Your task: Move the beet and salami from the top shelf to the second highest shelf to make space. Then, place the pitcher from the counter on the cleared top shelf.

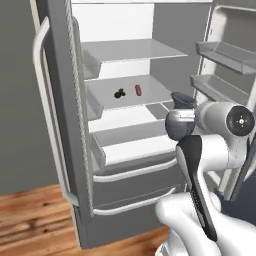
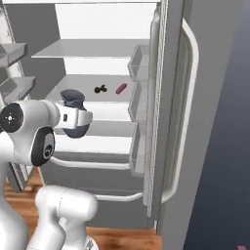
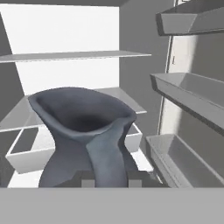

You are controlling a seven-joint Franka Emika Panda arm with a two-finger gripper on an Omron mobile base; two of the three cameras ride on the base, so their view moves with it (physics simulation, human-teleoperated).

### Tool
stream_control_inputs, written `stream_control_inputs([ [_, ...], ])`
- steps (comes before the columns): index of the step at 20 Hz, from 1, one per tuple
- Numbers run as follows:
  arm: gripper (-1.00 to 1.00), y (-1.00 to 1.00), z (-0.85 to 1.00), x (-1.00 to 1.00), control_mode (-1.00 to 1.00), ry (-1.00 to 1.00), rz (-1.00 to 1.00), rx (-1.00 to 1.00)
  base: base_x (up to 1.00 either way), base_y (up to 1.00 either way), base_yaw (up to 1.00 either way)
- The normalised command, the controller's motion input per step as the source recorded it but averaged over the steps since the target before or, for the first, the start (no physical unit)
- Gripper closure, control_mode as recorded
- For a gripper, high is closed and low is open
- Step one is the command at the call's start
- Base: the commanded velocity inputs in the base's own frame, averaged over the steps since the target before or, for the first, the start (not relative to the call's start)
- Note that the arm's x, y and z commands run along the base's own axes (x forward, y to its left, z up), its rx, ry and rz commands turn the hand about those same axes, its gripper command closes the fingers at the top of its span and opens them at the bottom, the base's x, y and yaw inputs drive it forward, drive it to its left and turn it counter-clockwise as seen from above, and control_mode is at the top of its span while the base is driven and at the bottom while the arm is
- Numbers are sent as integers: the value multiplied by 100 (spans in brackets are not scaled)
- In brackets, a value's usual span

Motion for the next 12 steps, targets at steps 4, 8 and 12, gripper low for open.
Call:
stream_control_inputs([
  [4,100,0,0,0,100,0,0,0,88,0,11],
  [8,100,0,0,0,100,0,0,0,71,-5,9],
  [12,100,0,0,0,100,0,0,0,58,-7,8],
])
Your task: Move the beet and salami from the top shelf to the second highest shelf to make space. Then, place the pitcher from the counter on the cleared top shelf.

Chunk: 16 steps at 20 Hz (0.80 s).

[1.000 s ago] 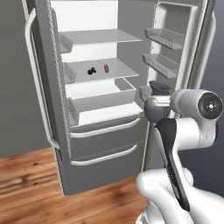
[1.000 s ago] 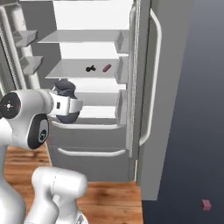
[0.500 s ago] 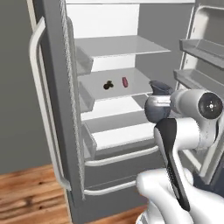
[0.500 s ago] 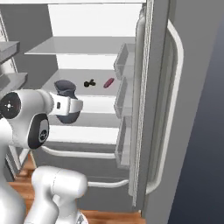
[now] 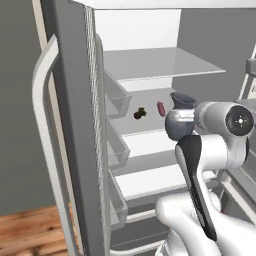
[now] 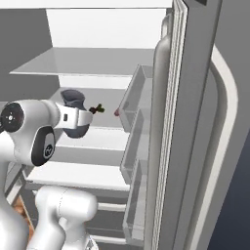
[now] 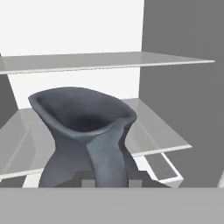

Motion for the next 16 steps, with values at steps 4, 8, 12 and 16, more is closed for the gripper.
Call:
stream_control_inputs([
  [4,100,0,0,0,100,0,0,0,6,0,5],
  [8,100,0,14,-14,-100,-15,0,0,0,0,0],
  [12,100,0,44,-4,-100,-10,0,0,0,0,0],
  [16,100,0,68,0,-100,0,0,0,0,0,0],
])
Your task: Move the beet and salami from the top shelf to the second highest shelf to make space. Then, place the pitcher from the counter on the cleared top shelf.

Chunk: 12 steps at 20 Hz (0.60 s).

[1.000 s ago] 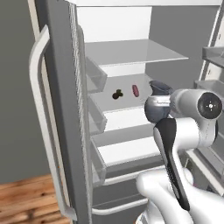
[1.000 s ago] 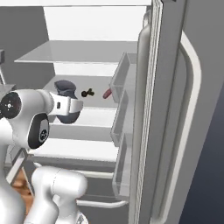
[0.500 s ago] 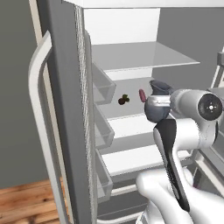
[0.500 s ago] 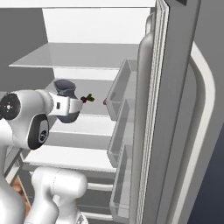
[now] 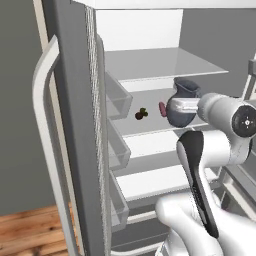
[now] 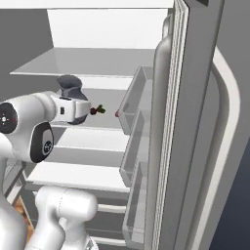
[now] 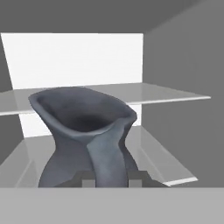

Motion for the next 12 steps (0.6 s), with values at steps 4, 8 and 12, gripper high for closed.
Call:
stream_control_inputs([
  [4,100,0,70,0,-100,0,0,0,0,0,0],
  [8,100,0,64,0,-100,0,0,-1,0,0,0],
  [12,100,0,40,0,-100,0,0,-6,0,0,0],
])
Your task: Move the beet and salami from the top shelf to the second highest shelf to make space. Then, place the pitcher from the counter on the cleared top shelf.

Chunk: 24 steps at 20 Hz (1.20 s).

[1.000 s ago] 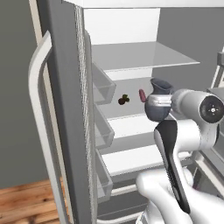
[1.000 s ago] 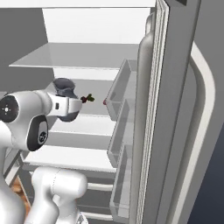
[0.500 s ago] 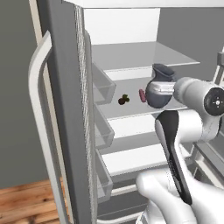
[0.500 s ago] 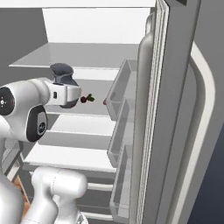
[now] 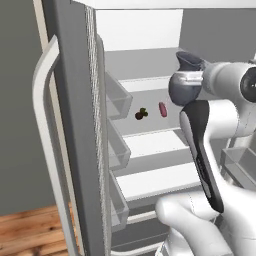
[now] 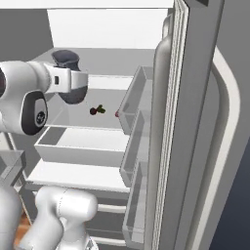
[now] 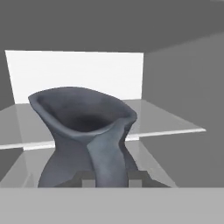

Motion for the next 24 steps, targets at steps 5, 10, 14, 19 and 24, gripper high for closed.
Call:
stream_control_inputs([
  [5,100,0,25,0,-100,-7,-3,-13,0,0,0],
  [10,100,0,22,3,-100,-3,-4,-13,0,0,0],
  [14,100,0,25,16,-100,0,-1,-5,0,0,0],
  [19,100,-2,23,28,-100,0,0,1,0,0,0],
  [24,100,-11,1,37,-100,0,0,8,0,0,0],
])
